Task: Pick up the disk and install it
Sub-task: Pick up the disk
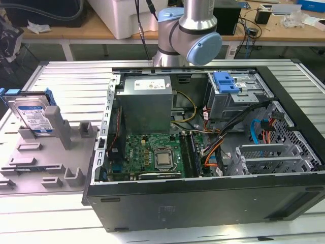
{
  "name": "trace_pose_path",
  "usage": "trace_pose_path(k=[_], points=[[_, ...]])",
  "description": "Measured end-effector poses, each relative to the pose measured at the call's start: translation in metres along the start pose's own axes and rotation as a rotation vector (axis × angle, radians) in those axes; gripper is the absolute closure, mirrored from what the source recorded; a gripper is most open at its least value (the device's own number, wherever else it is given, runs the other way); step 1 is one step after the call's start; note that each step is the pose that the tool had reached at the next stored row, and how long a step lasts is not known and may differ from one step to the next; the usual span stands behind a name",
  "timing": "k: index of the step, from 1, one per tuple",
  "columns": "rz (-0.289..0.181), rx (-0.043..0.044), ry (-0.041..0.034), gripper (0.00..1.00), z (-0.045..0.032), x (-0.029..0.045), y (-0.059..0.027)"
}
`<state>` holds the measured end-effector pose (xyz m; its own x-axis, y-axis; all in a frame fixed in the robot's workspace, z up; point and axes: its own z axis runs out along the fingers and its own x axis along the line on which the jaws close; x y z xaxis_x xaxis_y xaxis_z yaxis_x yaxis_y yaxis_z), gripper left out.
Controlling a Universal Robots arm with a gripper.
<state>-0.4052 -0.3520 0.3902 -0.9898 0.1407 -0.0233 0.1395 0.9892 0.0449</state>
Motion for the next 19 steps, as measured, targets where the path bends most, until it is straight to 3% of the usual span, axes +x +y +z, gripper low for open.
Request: trace_pose_path(k=[4,6,9,10,11,12,19], points=[[0.0,0.0,0.0,0.89,0.0,0.0,0.0001],[0.0,0.0008,0.0056,0.89,0.0002,-0.0012,0.0003],[0.001,0.0043,0.0301,0.89,0.0004,-0.0071,0.0011],[0.002,0.0071,0.0493,0.89,0.0004,-0.0089,0.0013],[0.002,0.0097,0.0619,0.89,0.0006,-0.0089,0.0016],[-0.009,0.0116,0.0659,0.89,0.0006,-0.0088,0.0029],[-0.158,0.0155,0.0726,0.89,0.0009,-0.0075,0.0076]])
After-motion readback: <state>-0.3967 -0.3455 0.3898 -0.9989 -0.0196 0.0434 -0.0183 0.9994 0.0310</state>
